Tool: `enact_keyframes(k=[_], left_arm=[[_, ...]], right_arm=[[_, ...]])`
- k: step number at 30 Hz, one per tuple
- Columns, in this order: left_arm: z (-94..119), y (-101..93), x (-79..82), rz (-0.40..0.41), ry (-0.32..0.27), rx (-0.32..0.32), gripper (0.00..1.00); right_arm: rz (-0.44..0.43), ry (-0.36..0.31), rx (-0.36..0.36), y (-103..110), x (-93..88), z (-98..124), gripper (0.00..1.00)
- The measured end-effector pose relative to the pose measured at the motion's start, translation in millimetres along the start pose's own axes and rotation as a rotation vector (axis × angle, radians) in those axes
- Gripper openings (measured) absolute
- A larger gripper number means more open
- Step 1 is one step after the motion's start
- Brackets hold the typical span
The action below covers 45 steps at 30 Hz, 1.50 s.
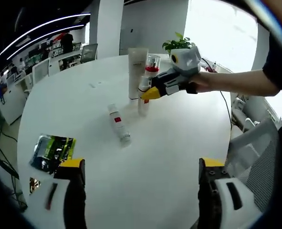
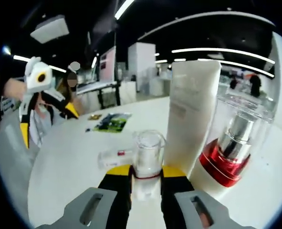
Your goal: Arrange the skincare products in the storage area until every visible bottle or jar stands upright without overlapping.
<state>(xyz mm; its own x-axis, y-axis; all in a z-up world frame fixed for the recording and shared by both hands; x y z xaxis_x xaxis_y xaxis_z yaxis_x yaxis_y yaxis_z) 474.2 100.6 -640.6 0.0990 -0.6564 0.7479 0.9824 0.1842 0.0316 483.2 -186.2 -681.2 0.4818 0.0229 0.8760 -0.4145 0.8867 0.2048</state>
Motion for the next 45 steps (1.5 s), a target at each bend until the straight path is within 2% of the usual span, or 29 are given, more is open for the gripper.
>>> enact_keyframes(k=[16, 29, 45], left_arm=[[-1.3, -0.8, -1.7, -0.001, 0.008, -0.002, 0.93], [-1.2, -0.8, -2.4, 0.002, 0.008, -0.003, 0.92], [-1.3, -1.3, -1.7, 0.001, 0.007, -0.005, 0.92]], right_arm=[[-0.001, 0.032, 0.021, 2.9, -3.6, -1.5, 0.16], [0.039, 0.059, 0.034, 2.3, -3.0, -2.2, 0.16], [0.022, 0.067, 0.046, 2.4, -4.9, 0.0, 0.19]])
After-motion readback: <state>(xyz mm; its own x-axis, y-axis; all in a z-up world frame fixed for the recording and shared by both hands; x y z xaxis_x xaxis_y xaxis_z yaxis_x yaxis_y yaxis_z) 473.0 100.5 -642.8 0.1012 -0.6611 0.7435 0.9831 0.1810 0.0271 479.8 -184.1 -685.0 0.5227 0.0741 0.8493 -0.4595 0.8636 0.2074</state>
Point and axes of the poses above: the point that each gripper's makers call its tool centre point, and the gripper's own axes: z roughly backward along the fingers, y roughly to its left, x roughly out of its top, the point moved 9 cm from there along z, roughly backward along the fingers, and after that the axes turned 11 degrees about -z, right-handed, at the moved point
